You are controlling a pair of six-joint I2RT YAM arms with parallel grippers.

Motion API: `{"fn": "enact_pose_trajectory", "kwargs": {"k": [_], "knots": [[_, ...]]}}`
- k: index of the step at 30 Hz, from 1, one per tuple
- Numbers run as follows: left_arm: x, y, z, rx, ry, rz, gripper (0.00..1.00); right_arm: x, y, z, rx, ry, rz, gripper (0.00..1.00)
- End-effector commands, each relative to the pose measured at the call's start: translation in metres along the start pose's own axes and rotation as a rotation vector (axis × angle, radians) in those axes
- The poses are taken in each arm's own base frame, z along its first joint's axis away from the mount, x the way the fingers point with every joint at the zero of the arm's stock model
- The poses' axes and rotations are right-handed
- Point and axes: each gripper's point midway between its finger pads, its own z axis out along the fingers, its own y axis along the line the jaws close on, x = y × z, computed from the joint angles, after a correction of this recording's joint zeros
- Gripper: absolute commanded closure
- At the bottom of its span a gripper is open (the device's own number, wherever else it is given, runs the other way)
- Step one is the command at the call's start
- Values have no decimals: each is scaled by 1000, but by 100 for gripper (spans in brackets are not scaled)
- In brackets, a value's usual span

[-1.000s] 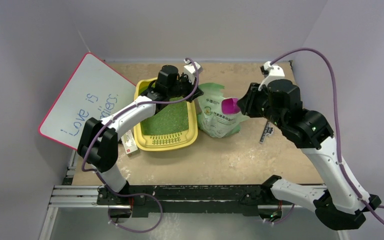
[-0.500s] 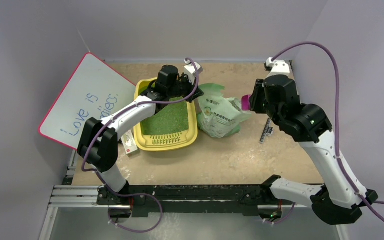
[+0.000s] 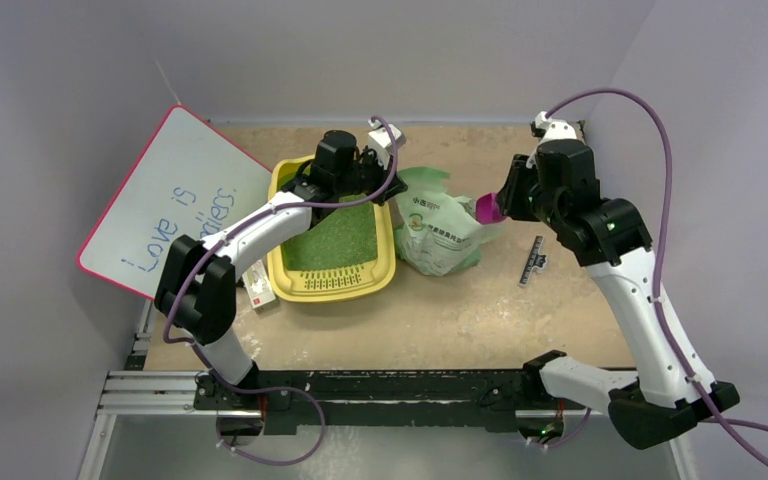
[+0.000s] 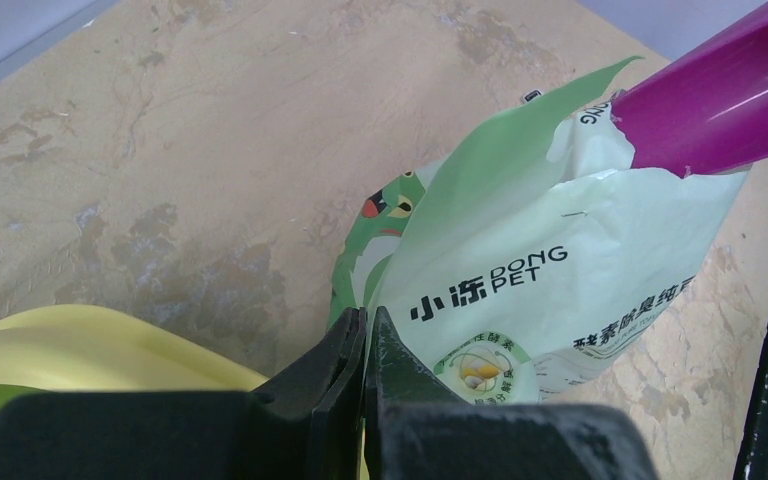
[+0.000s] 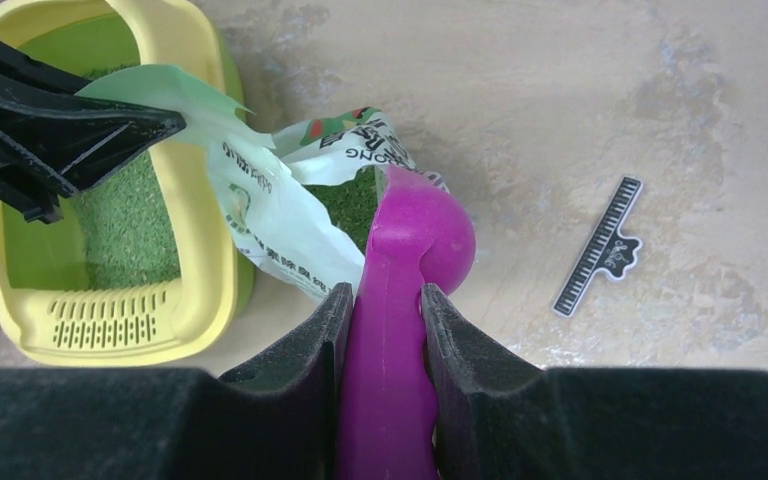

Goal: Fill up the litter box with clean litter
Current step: 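Scoop the cat litter from the cat litter bag.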

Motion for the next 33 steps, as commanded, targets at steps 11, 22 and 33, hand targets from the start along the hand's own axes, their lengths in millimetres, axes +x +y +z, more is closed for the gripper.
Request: {"fn": "enact_pose_trajectory", "kwargs": {"k": [11, 22, 33], "knots": [[-25, -5, -7, 10, -53, 14, 100, 12, 23, 22, -162, 62, 10, 100], [-25, -5, -6, 15, -51, 14, 100, 23, 23, 34, -161, 103, 5, 100], [-29, -7, -7, 23, -55, 15, 95, 35, 19, 50, -159, 141, 21, 100]]}}
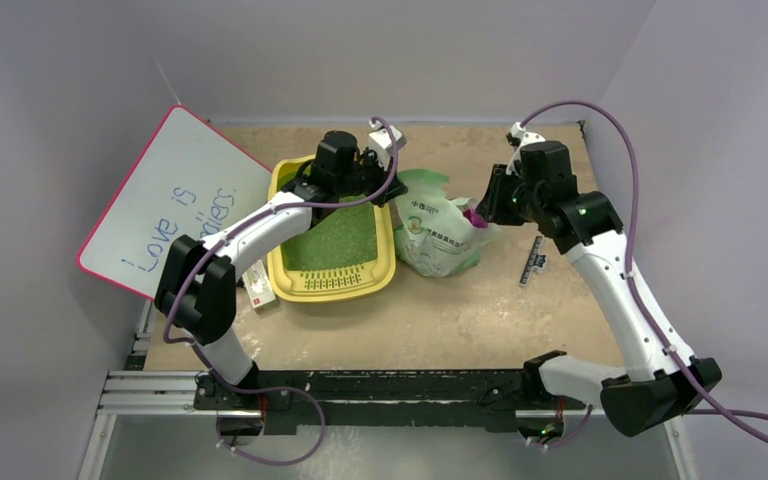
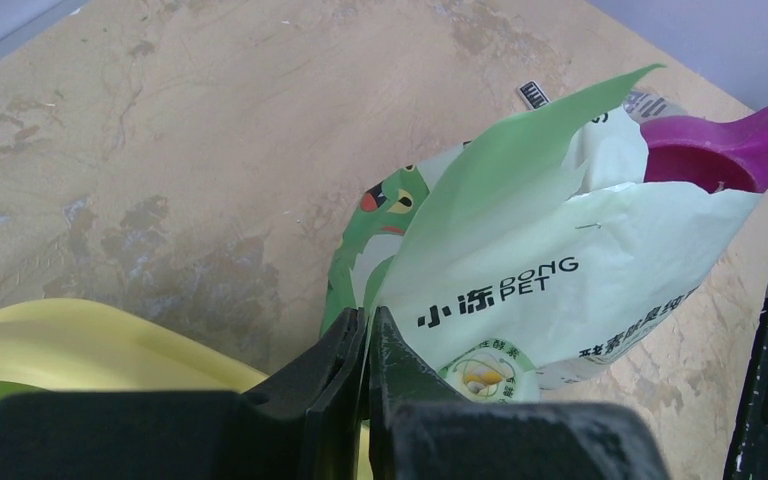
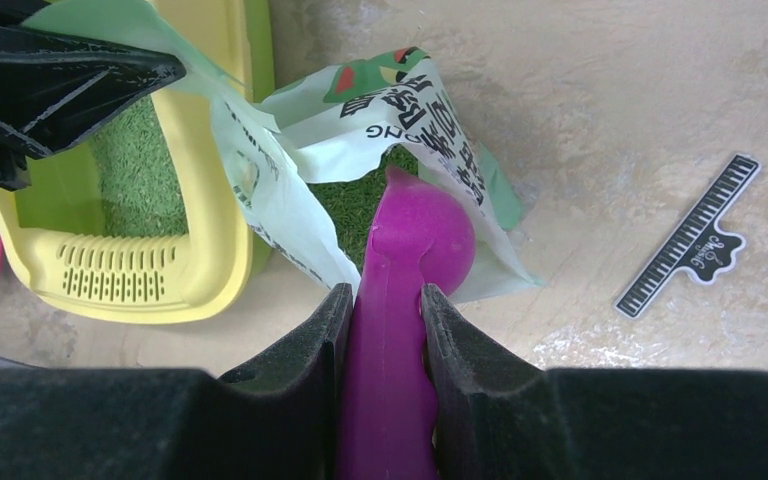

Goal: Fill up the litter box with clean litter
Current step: 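Scoop the cat litter from the cat litter bag.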

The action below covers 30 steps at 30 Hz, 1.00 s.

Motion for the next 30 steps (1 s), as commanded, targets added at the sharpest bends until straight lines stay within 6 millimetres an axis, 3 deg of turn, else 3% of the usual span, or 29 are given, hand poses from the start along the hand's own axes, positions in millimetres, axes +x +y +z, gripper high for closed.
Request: {"fn": "enact_pose_trajectory", "kwargs": {"k": [1, 14, 22, 25, 30], "knots": [[-34, -7, -7, 19, -72, 23, 94, -5, 6, 8, -51, -11, 3, 100], [-64, -21, -17, 71, -136, 63, 83, 19, 4, 37, -69, 98, 8, 100], [-74, -24, -22, 76, -153, 77, 82, 32, -1, 54, -58, 142, 17, 100], [-72, -27, -23, 91, -150, 96, 99, 37, -12, 60, -5, 168, 8, 100], [-59, -27, -22, 103, -102, 98, 100, 43, -26, 63, 71, 211, -31, 100]]}}
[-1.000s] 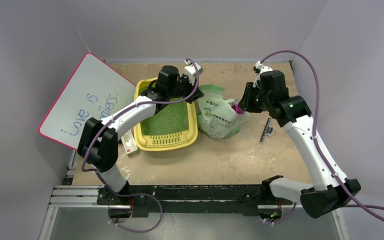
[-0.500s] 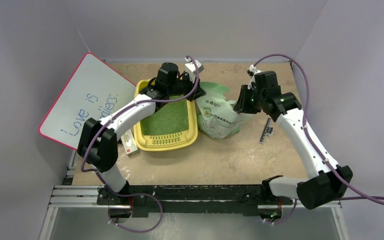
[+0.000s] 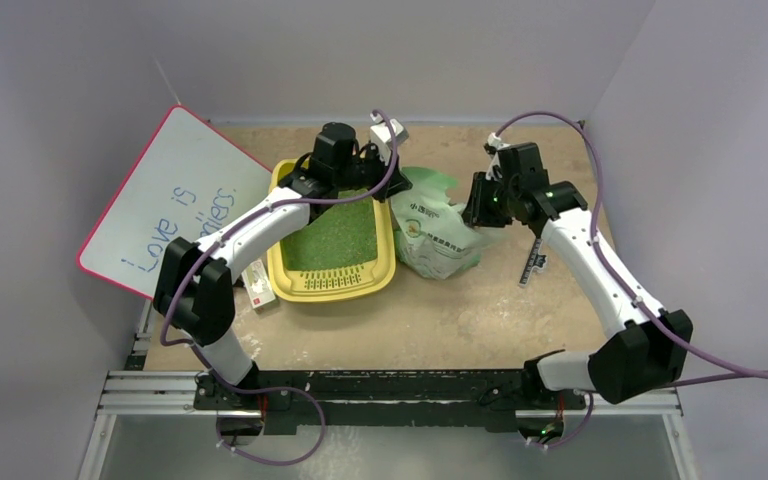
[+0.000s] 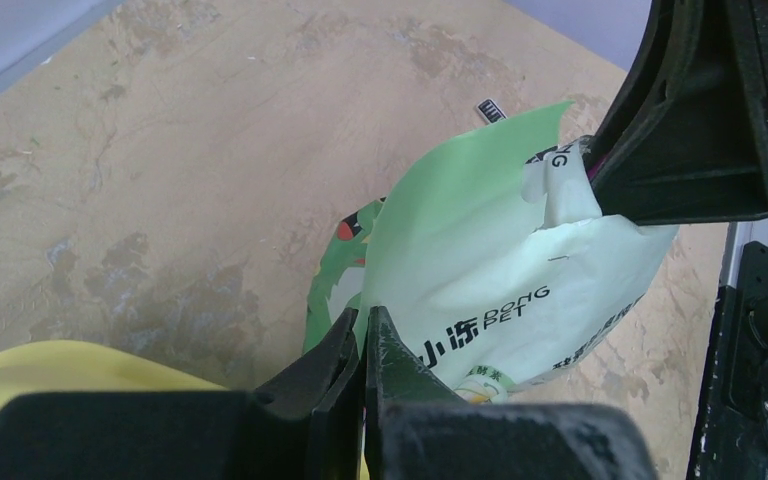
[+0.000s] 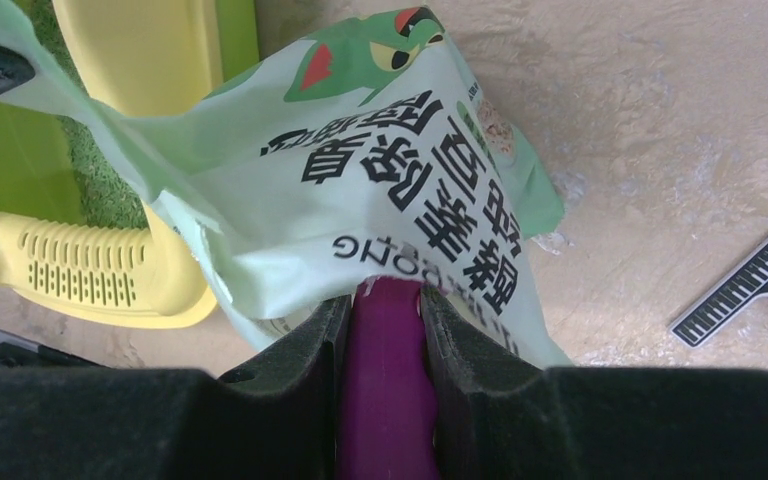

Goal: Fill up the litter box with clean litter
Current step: 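Scoop the cat litter from the cat litter bag.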

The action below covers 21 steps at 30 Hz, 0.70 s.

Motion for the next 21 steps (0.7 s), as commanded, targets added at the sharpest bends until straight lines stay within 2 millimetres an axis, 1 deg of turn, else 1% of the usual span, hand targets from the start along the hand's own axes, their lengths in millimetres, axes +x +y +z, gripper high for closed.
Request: {"fn": "enact_pose_trajectory", "kwargs": {"k": [1, 7, 10, 13, 16, 21], "knots": [[-35, -13, -15, 34, -63, 74, 100, 1, -31, -2, 156, 20, -58, 100], [-30, -12, -13, 38, -53, 75, 100, -13, -51, -24, 296, -6, -84, 100], [-29, -11, -11, 41, -53, 70, 100, -19, -55, -34, 340, -15, -93, 100], [-27, -11, -9, 44, -49, 61, 100, -19, -57, -38, 360, -6, -106, 100], [-26, -11, -7, 49, -49, 54, 100, -12, -58, -28, 356, 27, -116, 100], [-26, -11, -5, 50, -50, 52, 100, 12, -50, 2, 330, 138, -146, 100]]}}
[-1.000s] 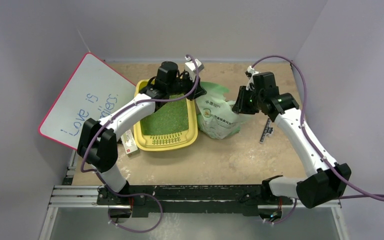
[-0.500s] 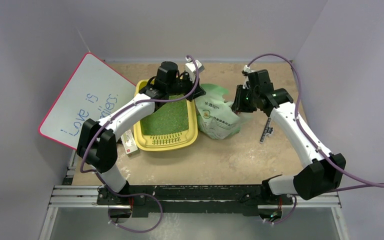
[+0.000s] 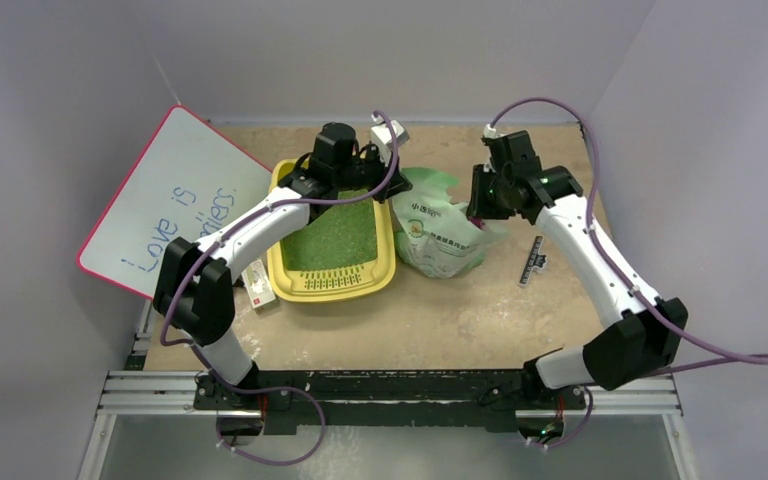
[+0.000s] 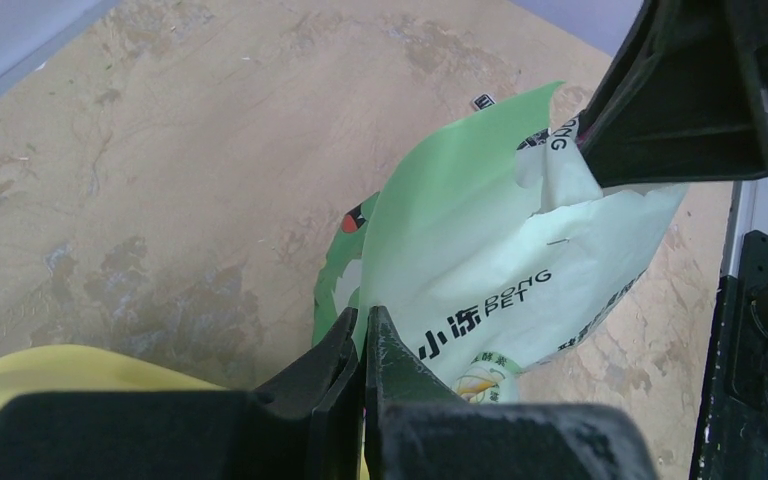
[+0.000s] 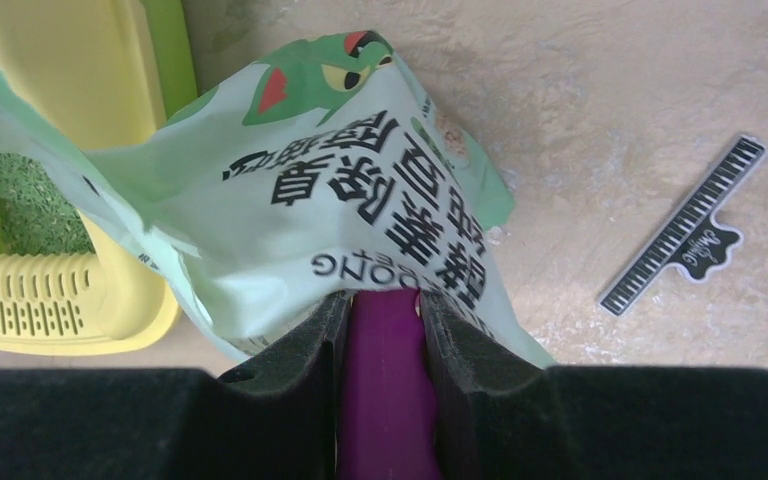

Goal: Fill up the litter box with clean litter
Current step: 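Scoop the cat litter from the cat litter bag.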

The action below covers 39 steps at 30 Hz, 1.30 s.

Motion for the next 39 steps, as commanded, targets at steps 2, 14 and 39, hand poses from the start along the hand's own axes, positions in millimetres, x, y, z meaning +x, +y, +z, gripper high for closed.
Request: {"fn": "enact_pose_trajectory", "kwargs": {"k": [2, 14, 39], "knots": [[-29, -8, -4, 32, -61, 33, 100, 38, -20, 33, 111, 165, -116, 100], [-26, 2, -7, -25, -43, 41, 100, 21, 58, 33, -374, 21, 90, 100], [-15, 7, 0, -38, -14, 3, 100, 20, 78, 42, -747, 5, 518, 100]]}}
